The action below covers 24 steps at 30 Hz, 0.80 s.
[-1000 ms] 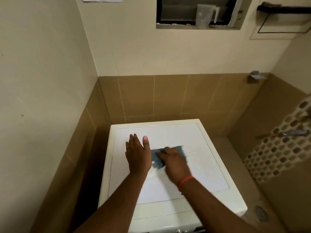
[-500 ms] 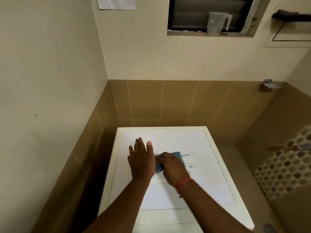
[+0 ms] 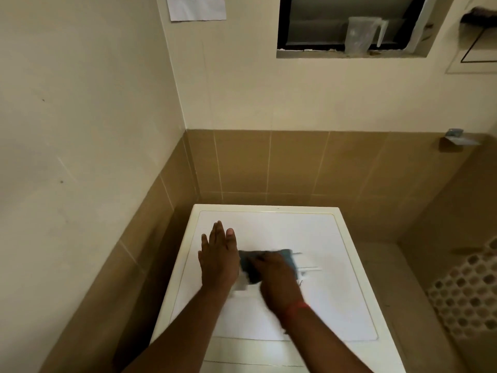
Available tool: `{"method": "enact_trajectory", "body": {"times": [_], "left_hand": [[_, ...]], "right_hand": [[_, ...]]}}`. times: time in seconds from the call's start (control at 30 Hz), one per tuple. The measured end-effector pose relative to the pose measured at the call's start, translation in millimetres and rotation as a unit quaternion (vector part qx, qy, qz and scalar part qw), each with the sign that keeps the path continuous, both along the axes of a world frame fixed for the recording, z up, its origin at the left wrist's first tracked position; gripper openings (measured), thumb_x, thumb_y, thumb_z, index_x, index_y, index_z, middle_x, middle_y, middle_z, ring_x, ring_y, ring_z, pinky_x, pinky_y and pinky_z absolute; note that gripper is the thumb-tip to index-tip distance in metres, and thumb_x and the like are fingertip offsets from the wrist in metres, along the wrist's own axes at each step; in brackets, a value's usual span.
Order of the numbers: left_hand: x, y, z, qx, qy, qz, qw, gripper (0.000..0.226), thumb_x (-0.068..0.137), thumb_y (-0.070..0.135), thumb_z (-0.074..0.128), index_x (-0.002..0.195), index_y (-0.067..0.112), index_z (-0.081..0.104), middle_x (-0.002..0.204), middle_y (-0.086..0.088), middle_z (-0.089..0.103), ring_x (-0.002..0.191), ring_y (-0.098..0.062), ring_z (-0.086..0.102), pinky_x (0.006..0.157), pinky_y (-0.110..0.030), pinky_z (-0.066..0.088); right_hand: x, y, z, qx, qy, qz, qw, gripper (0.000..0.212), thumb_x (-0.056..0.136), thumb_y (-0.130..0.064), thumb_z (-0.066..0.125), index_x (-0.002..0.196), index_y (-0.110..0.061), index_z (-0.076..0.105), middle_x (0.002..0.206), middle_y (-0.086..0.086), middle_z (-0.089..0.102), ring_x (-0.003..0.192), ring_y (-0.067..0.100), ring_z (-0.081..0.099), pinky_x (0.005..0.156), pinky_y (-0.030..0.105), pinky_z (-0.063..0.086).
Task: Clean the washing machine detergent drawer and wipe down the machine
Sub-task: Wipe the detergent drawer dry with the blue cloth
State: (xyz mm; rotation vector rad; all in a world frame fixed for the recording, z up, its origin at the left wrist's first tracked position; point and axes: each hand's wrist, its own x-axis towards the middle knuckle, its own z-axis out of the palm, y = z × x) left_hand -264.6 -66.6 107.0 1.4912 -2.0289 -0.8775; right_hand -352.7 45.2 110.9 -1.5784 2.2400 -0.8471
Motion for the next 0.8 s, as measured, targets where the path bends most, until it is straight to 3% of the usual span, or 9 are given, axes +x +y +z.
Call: {"method": "enact_trajectory", "body": {"times": [0.03, 0.1, 0.17, 0.3, 0.4, 0.5, 0.6, 0.7, 0.8], "left_hand": [[0.3, 0.5, 1.0, -0.002, -0.001, 0.000, 1.000, 0.091, 0.081, 0.072, -0.006, 0.155, 0.024, 0.017, 0.162, 0.002, 0.018, 0.150, -0.026, 0.008, 0.121, -0.052, 0.010], [1.6, 0.5, 1.5, -0.010, -0.009, 0.000, 1.000, 0.095, 0.078, 0.074, -0.009, 0.155, 0.024, 0.017, 0.161, 0.001, 0.020, 0.150, -0.027, 0.009, 0.120, -0.052, 0.010], [1.4, -0.6, 0.7, -0.014, -0.015, -0.002, 1.000, 0.090, 0.082, 0.070, -0.007, 0.155, 0.024, 0.018, 0.161, 0.001, 0.021, 0.150, -0.028, 0.009, 0.120, -0.053, 0.011], [-0.7, -1.9, -1.6, -0.024, -0.002, 0.004, 1.000, 0.091, 0.083, 0.070, -0.007, 0.153, 0.021, 0.024, 0.160, 0.001, 0.025, 0.150, -0.028, 0.012, 0.121, -0.050, 0.012], [-1.8, -3.5, -5.2, -0.010, 0.016, 0.010, 1.000, 0.097, 0.078, 0.076, -0.006, 0.153, 0.023, 0.026, 0.160, 0.001, 0.026, 0.149, -0.025, 0.015, 0.120, -0.052, 0.014], [-3.3, -2.0, -4.3, 0.001, 0.015, 0.015, 1.000, 0.087, 0.084, 0.073, 0.001, 0.153, 0.026, 0.024, 0.160, 0.001, 0.026, 0.149, -0.025, 0.016, 0.118, -0.056, 0.018], [-3.1, -0.3, 1.6, 0.009, -0.006, 0.018, 1.000, 0.084, 0.084, 0.067, 0.002, 0.153, 0.025, 0.023, 0.159, 0.001, 0.026, 0.149, -0.025, 0.015, 0.118, -0.056, 0.018], [0.0, 0.9, 6.0, 0.009, -0.036, 0.012, 0.999, 0.084, 0.084, 0.066, 0.001, 0.154, 0.024, 0.022, 0.160, 0.001, 0.025, 0.149, -0.026, 0.016, 0.118, -0.056, 0.019], [0.0, 1.9, 7.5, -0.009, -0.077, 0.010, 0.997, 0.079, 0.088, 0.062, 0.002, 0.154, 0.022, 0.023, 0.159, 0.000, 0.027, 0.148, -0.028, 0.018, 0.117, -0.057, 0.019]], "right_hand": [[11.5, -5.5, -2.4, -0.013, -0.017, 0.023, 1.000, 0.038, 0.090, -0.002, 0.052, 0.123, -0.017, 0.066, 0.112, 0.005, 0.066, 0.102, 0.021, 0.061, 0.094, 0.034, 0.050], [14.6, -9.7, -7.6, -0.034, 0.055, 0.068, 0.996, 0.041, 0.089, -0.006, 0.055, 0.126, -0.021, 0.065, 0.116, 0.001, 0.067, 0.105, 0.019, 0.061, 0.098, 0.031, 0.049], [-9.5, -1.4, -7.4, -0.023, 0.061, 0.052, 0.997, 0.044, 0.088, -0.010, 0.052, 0.129, -0.023, 0.063, 0.122, 0.000, 0.064, 0.112, 0.017, 0.057, 0.102, 0.028, 0.044], [-78.8, 15.1, -9.9, 0.139, 0.117, -0.062, 0.981, 0.036, 0.087, -0.020, 0.051, 0.119, -0.031, 0.064, 0.110, -0.003, 0.062, 0.106, 0.021, 0.058, 0.088, 0.029, 0.046], [-89.5, -17.1, 2.0, 0.254, 0.084, -0.039, 0.963, 0.016, 0.082, -0.021, 0.056, 0.091, -0.024, 0.068, 0.097, 0.000, 0.066, 0.094, 0.026, 0.064, 0.083, 0.031, 0.050], [-59.9, -63.7, 9.4, 0.295, 0.063, 0.060, 0.951, 0.024, 0.084, -0.030, 0.061, 0.104, -0.020, 0.071, 0.108, 0.006, 0.069, 0.103, 0.029, 0.063, 0.092, 0.041, 0.051], [-24.5, -85.1, 9.6, 0.282, 0.062, 0.128, 0.949, 0.026, 0.088, -0.035, 0.059, 0.101, -0.017, 0.071, 0.103, 0.006, 0.070, 0.098, 0.027, 0.064, 0.090, 0.041, 0.052], [-39.4, -83.3, 8.9, 0.309, 0.028, 0.114, 0.944, 0.023, 0.085, -0.038, 0.059, 0.097, -0.023, 0.072, 0.100, 0.004, 0.070, 0.094, 0.025, 0.064, 0.086, 0.042, 0.055], [-85.3, -64.7, 11.9, 0.358, 0.051, 0.052, 0.931, 0.014, 0.080, -0.034, 0.062, 0.080, -0.023, 0.070, 0.090, 0.002, 0.067, 0.089, 0.024, 0.064, 0.085, 0.037, 0.054]]}}
